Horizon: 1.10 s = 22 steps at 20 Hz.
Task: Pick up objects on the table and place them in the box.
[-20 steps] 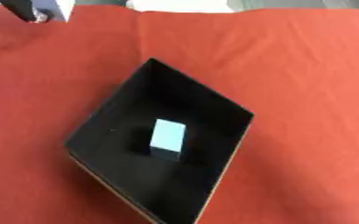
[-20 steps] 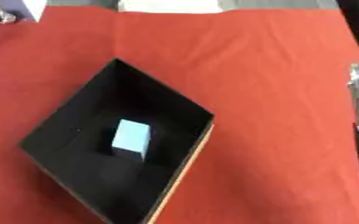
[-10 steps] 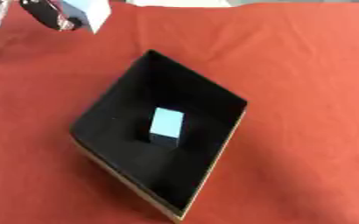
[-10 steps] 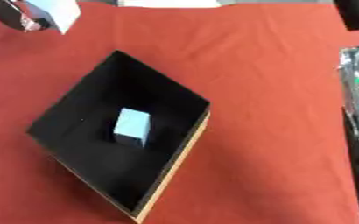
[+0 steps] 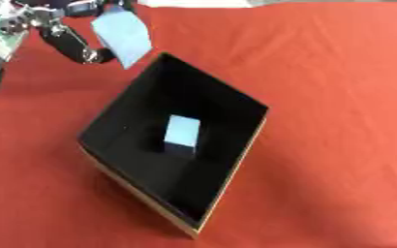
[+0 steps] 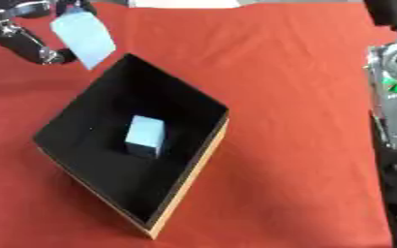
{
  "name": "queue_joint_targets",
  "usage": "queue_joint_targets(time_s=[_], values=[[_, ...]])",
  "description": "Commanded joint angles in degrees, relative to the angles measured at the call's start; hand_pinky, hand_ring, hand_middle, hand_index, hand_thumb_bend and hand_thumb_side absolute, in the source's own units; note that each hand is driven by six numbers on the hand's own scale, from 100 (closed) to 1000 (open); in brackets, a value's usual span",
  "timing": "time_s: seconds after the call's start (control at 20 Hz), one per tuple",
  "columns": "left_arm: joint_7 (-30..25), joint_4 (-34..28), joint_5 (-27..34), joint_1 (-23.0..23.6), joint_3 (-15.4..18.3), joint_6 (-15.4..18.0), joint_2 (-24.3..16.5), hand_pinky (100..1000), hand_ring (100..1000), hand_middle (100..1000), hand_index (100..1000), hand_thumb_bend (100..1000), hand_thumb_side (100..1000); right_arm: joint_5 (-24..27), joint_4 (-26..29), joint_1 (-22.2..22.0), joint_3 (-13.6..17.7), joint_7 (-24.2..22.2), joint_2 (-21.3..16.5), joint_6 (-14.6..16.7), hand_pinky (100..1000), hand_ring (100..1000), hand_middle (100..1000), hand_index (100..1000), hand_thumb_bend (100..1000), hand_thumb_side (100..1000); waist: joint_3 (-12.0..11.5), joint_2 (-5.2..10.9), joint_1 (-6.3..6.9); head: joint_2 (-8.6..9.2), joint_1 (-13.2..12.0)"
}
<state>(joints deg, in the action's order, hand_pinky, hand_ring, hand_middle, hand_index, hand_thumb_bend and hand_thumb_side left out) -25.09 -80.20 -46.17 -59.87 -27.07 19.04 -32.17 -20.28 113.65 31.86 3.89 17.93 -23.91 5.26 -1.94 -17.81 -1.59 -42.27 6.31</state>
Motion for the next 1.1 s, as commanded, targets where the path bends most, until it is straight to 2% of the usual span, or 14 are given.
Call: queue_joint_targets(time_s=[0.05, 0.3, 0.6, 0.65, 0.8, 0.9, 1.1], values=[[-1.34, -5.09, 2.85, 0.67, -2.14, -1.29, -2.4, 371, 524, 564, 719, 256, 100, -0.54, 0.94, 0.48, 0.61, 0.19, -0.47, 0.18, 773, 599, 521, 794, 100, 673, -0.1, 1.48, 0.05, -0.23, 0.67], [-4.64, -11.52, 6.81, 3.34, -4.62, -4.79, -3.56, 389, 537, 578, 726, 263, 100, -0.56, 0.94, 0.44, 0.7, 0.39, -0.37, 0.21, 773, 599, 521, 794, 100, 673, -0.04, 1.3, 0.03, -0.24, 1.21], [-8.9, -19.06, 11.44, 5.95, -4.75, -9.38, -3.91, 388, 537, 580, 728, 235, 100, -0.42, 0.94, 0.49, 0.71, 0.52, -0.25, 0.22, 773, 597, 520, 794, 100, 674, 0.08, 0.95, -0.01, -0.23, 1.16], [-9.64, -20.28, 12.18, 6.29, -4.69, -10.13, -4.09, 391, 539, 581, 728, 250, 100, -0.39, 0.94, 0.49, 0.72, 0.55, -0.24, 0.21, 773, 597, 519, 794, 100, 675, 0.09, 0.88, -0.02, -0.21, 1.1], [-11.3, -24.03, 11.96, 6.46, -3.62, -12.41, -5.3, 411, 544, 591, 732, 423, 100, -0.32, 0.94, 0.48, 0.72, 0.6, -0.3, 0.16, 773, 597, 519, 794, 100, 676, 0.0, 0.78, -0.08, -0.41, 1.09], [-12.19, -26.17, 10.56, 6.28, -2.43, -13.82, -6.78, 403, 538, 579, 719, 481, 100, -0.31, 0.94, 0.41, 0.7, 0.58, -0.42, 0.12, 773, 597, 519, 794, 100, 676, -0.16, 0.81, -0.07, -0.56, 1.19], [-12.5, -29.11, 7.25, 5.68, 0.98, -15.75, -9.86, 404, 536, 578, 716, 531, 100, -0.44, 0.94, 0.02, 0.75, 0.58, -0.8, 0.0, 773, 597, 520, 794, 100, 675, -0.69, 1.27, 0.21, -1.47, 1.93]])
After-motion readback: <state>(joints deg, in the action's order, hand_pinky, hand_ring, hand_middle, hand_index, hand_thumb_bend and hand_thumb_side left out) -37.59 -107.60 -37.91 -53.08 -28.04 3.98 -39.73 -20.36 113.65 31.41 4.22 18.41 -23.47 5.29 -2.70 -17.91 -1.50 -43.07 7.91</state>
